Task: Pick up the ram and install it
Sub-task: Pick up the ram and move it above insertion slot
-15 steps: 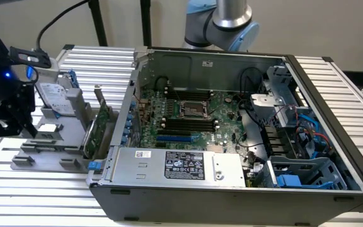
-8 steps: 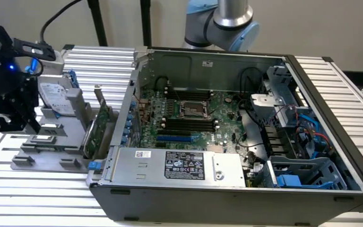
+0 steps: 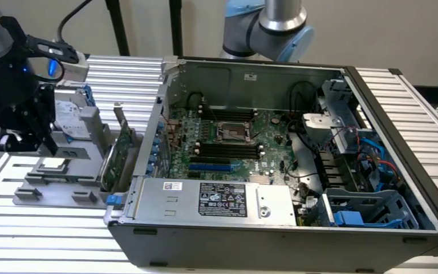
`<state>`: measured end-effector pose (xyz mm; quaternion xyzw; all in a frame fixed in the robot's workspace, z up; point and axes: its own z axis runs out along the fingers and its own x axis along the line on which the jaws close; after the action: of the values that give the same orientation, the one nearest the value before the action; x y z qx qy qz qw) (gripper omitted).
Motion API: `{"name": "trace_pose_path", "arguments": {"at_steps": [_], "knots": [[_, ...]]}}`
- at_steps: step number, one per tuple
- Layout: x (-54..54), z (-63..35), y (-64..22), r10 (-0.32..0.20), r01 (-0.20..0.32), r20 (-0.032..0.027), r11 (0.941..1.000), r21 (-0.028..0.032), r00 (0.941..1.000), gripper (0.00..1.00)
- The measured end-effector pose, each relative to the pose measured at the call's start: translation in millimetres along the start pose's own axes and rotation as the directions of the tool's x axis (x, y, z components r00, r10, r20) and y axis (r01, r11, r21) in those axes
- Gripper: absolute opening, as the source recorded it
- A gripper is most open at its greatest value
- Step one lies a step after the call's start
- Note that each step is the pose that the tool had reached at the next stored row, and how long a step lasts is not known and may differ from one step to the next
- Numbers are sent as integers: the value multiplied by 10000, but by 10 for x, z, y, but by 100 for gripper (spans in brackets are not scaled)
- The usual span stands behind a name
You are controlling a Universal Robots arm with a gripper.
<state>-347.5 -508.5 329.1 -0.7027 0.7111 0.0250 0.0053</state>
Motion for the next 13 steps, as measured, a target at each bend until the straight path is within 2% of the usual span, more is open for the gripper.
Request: {"name": "trace_pose_path", "arguments": {"at_steps": [7,13], "knots": [[-8,-138,-181,0,0,23,10000,7,10000,0],[-16,-264,-373,-1,1,34,10000,13,10000,0]]}}
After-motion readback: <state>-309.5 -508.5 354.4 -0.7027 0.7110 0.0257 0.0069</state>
